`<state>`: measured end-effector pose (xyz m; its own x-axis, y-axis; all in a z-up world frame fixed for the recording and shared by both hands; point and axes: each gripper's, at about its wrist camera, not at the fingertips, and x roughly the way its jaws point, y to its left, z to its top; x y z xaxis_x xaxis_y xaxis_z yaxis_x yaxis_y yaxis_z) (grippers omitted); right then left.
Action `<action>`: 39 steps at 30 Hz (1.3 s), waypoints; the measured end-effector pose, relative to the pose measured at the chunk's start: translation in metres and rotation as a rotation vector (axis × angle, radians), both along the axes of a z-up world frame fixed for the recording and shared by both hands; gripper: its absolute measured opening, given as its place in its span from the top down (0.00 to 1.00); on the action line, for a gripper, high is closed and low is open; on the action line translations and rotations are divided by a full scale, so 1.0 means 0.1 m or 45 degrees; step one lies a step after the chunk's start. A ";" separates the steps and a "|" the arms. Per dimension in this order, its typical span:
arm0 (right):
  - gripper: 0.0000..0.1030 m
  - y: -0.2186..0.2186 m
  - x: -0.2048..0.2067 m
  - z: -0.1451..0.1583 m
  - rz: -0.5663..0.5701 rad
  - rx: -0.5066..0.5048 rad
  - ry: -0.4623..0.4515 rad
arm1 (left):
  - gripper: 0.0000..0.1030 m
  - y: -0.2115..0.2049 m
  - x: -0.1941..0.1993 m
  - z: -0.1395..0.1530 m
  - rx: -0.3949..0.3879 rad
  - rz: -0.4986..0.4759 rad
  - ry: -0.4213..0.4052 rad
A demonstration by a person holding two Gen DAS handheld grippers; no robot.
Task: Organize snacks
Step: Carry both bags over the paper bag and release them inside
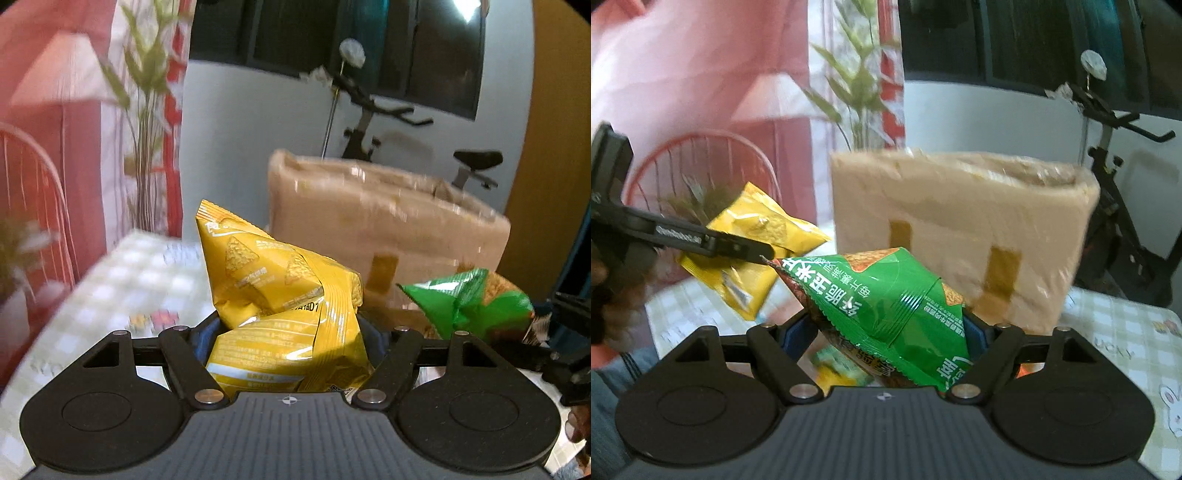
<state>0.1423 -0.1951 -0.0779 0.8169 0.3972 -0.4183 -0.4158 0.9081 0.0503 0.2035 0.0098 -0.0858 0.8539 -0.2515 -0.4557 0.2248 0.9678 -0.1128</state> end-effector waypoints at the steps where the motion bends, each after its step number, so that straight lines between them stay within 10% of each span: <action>1: 0.22 0.00 0.01 0.07 0.008 0.022 -0.018 | 0.26 0.00 0.00 0.06 0.004 0.000 -0.025; 17: 0.22 -0.23 0.69 1.20 -0.098 0.110 -0.364 | 0.25 -0.44 0.51 1.02 0.062 -0.102 -0.411; 39: 0.17 -0.48 1.84 0.68 -0.293 0.057 -0.018 | 0.11 -0.85 1.89 0.57 0.127 -0.098 -0.111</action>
<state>0.3262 -0.2432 -0.0099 0.8936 0.2178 -0.3924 -0.1991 0.9760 0.0884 0.3920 -0.0750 -0.0290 0.8712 -0.2751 -0.4067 0.3037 0.9528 0.0062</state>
